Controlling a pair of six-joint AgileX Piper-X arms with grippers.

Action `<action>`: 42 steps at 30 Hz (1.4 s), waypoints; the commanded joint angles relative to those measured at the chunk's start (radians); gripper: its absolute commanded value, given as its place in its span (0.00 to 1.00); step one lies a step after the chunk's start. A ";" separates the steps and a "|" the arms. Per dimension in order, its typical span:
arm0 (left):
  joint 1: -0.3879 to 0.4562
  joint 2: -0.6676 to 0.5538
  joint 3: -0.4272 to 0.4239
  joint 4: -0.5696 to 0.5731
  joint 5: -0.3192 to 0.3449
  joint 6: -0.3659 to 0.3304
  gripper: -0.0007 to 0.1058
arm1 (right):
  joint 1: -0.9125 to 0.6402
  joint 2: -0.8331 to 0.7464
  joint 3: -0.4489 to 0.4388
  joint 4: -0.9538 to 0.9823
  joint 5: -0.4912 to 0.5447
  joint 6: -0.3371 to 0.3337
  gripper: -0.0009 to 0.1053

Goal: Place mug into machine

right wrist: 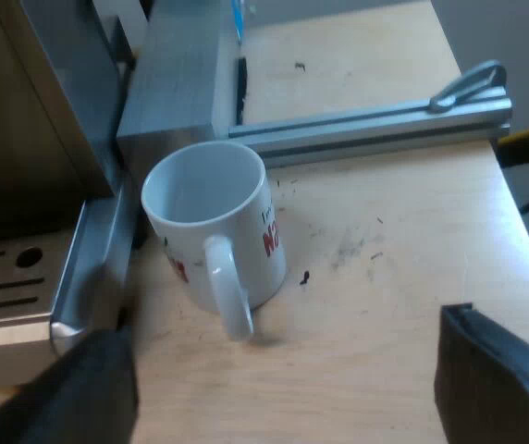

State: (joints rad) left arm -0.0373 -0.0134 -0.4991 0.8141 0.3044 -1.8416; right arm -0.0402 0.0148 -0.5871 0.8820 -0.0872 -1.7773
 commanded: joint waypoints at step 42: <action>-0.456 0.004 0.301 -0.378 0.145 0.123 0.77 | 0.075 0.377 0.325 -0.607 -0.163 -0.127 0.70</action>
State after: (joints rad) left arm -0.4885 -0.0095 -0.1952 0.4588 0.4394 -1.7210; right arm 0.0333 0.3788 -0.2658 0.3329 -0.2414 -1.9004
